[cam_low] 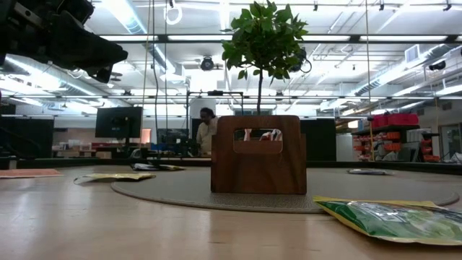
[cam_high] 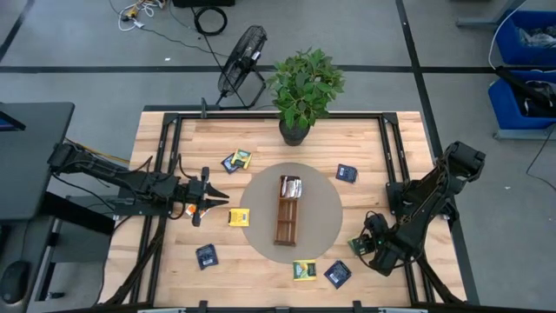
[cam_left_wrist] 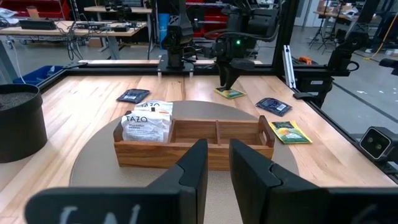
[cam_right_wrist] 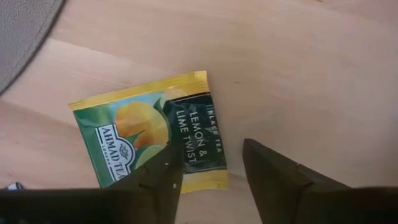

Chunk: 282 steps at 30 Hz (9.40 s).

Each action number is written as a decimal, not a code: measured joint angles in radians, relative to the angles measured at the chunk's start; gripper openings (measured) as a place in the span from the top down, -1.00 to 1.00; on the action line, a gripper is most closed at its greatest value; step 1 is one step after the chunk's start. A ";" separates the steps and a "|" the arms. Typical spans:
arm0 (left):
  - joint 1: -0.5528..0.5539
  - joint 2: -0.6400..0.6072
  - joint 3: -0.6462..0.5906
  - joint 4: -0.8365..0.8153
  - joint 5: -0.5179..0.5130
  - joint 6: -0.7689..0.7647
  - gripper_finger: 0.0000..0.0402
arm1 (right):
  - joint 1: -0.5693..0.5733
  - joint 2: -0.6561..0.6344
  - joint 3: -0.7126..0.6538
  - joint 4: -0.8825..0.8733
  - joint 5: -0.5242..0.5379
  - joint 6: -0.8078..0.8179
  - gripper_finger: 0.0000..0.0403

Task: Pick & Place Tea
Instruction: Put the yellow tea bag into the middle compartment of the middle section wooden organizer

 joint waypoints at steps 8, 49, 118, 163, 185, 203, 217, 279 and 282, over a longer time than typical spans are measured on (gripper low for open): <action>0.000 0.000 0.000 0.000 0.000 0.000 0.66 | 0.001 0.001 -0.002 -0.016 -0.010 0.008 0.68; 0.000 0.000 0.000 -0.001 0.000 0.011 0.66 | -0.534 -0.013 0.389 -0.278 0.106 -0.631 1.00; 0.177 0.890 0.469 0.381 0.102 -0.179 0.61 | -0.609 0.127 0.618 0.175 0.561 -1.972 1.00; 0.295 0.890 0.468 0.315 0.596 -0.100 0.99 | -0.793 0.020 0.619 0.249 -0.201 -1.821 0.18; 0.305 0.889 0.468 0.396 0.629 -0.183 0.99 | -0.801 0.020 0.619 0.278 -0.209 -1.828 0.48; 0.305 0.883 0.468 0.352 0.600 -0.101 0.78 | -0.801 0.014 0.617 0.278 -0.210 -1.819 0.99; 0.301 0.863 0.371 0.375 0.495 0.035 0.40 | -0.801 -0.004 0.617 0.123 -0.153 -1.483 1.00; 0.249 0.655 0.143 0.498 -0.023 0.310 0.39 | -0.771 0.247 0.617 0.066 0.012 -0.749 1.00; 0.249 0.655 0.143 0.498 -0.023 0.310 0.39 | -0.772 0.249 0.617 0.066 0.000 -0.757 1.00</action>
